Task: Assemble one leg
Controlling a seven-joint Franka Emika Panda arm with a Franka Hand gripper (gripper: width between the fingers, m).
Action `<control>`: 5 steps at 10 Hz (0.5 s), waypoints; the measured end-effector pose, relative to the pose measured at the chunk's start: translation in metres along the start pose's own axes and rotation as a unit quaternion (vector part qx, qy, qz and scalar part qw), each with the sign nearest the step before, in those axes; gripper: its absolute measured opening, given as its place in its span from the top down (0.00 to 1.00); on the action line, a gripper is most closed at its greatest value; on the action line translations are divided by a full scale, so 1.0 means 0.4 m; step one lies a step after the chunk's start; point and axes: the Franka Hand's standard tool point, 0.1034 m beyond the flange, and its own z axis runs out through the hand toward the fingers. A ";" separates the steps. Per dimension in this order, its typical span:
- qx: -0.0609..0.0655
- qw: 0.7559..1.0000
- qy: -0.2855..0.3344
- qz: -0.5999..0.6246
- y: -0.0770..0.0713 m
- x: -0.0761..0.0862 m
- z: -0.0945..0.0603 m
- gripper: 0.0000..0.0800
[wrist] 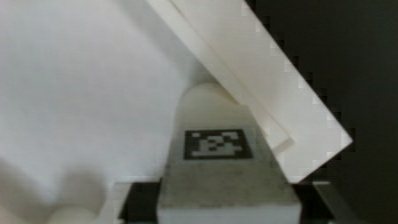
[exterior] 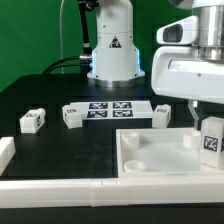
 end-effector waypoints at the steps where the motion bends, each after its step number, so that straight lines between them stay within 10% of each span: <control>1: 0.003 1.000 -0.004 0.028 0.001 0.002 0.001 0.63; 4: 0.006 0.997 -0.009 0.073 0.001 0.002 0.001 0.62; 5: 0.007 0.999 -0.009 0.052 0.001 0.001 0.002 0.41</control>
Offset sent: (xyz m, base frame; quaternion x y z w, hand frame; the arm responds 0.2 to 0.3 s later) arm 0.0000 0.0000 0.0000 0.0000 0.0000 0.0000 1.0000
